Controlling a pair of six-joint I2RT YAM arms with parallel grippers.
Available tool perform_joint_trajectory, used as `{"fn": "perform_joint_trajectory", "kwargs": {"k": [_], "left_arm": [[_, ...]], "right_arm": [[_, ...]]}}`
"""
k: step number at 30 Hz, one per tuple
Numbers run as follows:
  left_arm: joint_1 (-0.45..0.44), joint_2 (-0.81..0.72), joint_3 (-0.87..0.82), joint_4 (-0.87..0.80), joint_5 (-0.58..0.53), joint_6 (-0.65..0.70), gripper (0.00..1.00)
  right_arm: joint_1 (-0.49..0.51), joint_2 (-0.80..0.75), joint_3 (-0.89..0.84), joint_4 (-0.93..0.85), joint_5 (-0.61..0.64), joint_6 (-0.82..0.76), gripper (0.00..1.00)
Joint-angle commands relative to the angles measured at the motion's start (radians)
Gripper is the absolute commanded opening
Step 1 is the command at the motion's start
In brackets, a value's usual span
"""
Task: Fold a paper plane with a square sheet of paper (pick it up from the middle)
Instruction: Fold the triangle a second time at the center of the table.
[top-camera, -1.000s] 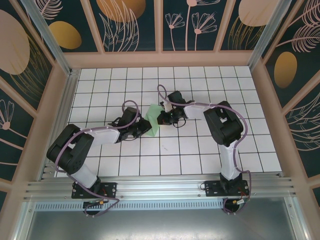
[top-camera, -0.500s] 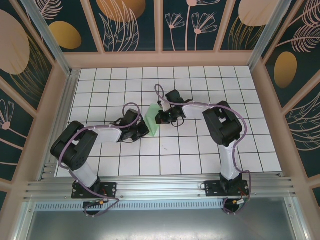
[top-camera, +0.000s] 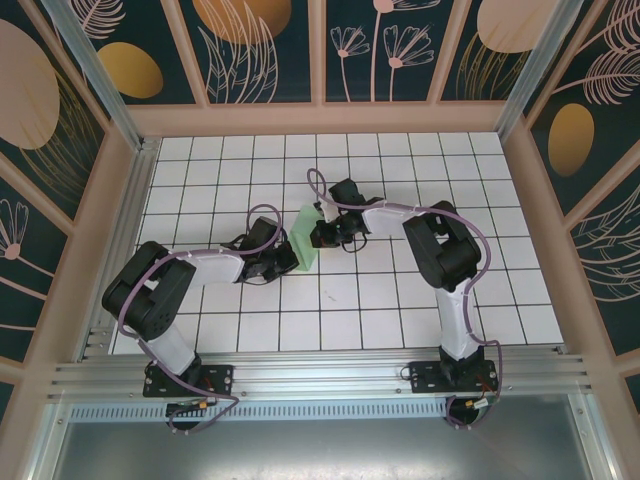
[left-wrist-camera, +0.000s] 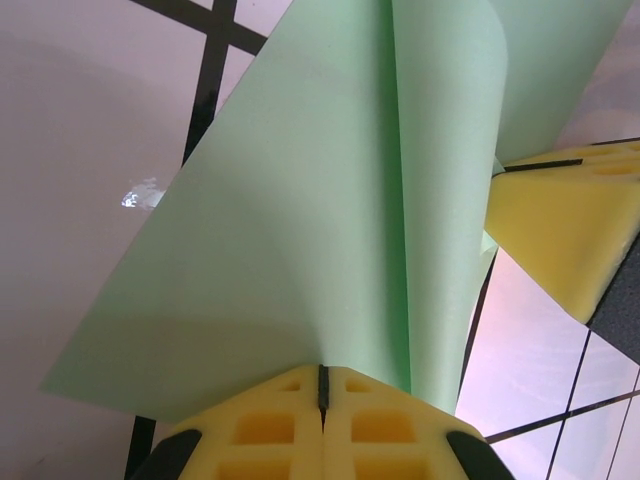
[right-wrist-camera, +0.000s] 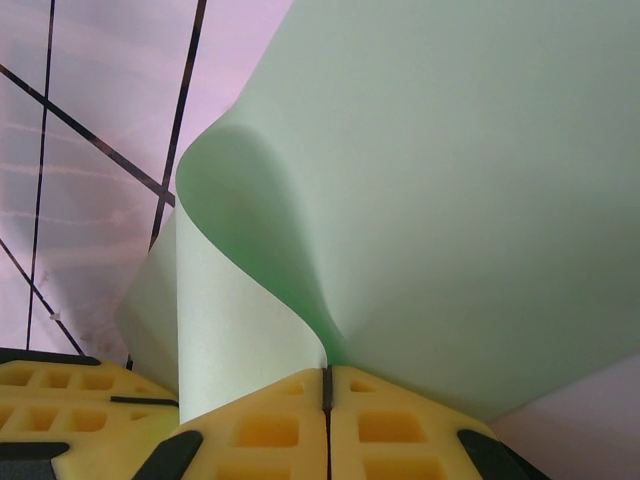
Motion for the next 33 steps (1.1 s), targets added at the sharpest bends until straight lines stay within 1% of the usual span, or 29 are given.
{"fn": "perform_joint_trajectory", "kwargs": {"k": [1, 33], "left_arm": [[-0.007, 0.017, 0.014, -0.050, -0.020, 0.022, 0.00], [-0.006, 0.017, 0.012, -0.044, -0.020, 0.018, 0.00]], "right_arm": [[0.006, 0.022, 0.023, -0.032, 0.026, -0.026, 0.08], [0.006, -0.027, -0.017, -0.042, 0.103, -0.004, 0.08]]}}
